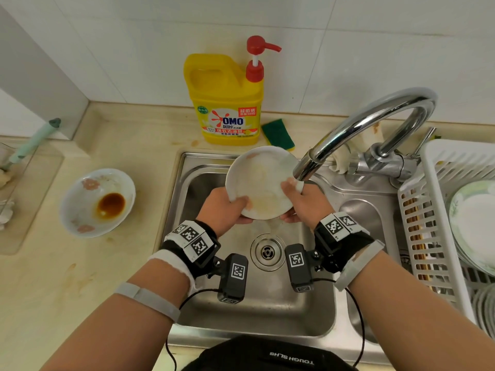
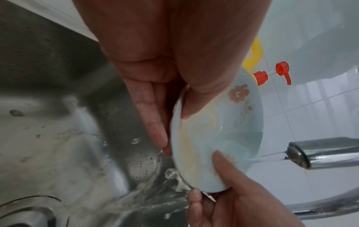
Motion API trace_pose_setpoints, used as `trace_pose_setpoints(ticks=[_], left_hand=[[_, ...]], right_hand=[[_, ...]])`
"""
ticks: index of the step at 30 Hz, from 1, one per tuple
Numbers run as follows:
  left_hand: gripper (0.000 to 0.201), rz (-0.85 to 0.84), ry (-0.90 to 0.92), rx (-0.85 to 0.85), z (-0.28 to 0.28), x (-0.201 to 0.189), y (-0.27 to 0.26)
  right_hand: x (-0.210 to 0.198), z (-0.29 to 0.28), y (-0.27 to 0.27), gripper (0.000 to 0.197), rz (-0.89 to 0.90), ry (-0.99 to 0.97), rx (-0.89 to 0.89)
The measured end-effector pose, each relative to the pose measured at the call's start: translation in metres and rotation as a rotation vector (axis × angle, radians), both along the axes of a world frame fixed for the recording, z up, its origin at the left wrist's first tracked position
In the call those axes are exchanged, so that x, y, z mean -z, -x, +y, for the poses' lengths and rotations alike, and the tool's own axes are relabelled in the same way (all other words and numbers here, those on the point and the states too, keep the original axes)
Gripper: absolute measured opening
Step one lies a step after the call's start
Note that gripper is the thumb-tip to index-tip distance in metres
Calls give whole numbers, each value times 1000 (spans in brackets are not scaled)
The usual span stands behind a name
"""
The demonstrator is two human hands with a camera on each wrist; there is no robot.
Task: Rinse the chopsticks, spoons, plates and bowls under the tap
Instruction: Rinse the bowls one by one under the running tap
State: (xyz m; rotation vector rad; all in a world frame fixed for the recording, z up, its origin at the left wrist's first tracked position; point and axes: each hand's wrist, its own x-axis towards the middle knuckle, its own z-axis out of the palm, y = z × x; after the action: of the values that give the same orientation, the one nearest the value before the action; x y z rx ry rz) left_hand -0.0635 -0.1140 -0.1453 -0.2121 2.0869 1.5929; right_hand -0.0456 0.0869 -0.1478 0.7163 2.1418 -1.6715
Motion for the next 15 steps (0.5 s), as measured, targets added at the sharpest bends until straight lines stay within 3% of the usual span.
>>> trace_pose_setpoints(ticks=[3,8,12,15], left_hand=[[24,39,59,7,-1,2,3],[26,122,165,80,-5,4,4],[25,172,209,70,-7,5,3],[26,149,168,56,-7,7,1]], right_hand=[[3,-2,-4,20,4,63,-15],[-3,-3,-4,21,-15,80,-6],[-9,2,2,46,-55,15,17],[-6,4,2,50,0,-29,-6]])
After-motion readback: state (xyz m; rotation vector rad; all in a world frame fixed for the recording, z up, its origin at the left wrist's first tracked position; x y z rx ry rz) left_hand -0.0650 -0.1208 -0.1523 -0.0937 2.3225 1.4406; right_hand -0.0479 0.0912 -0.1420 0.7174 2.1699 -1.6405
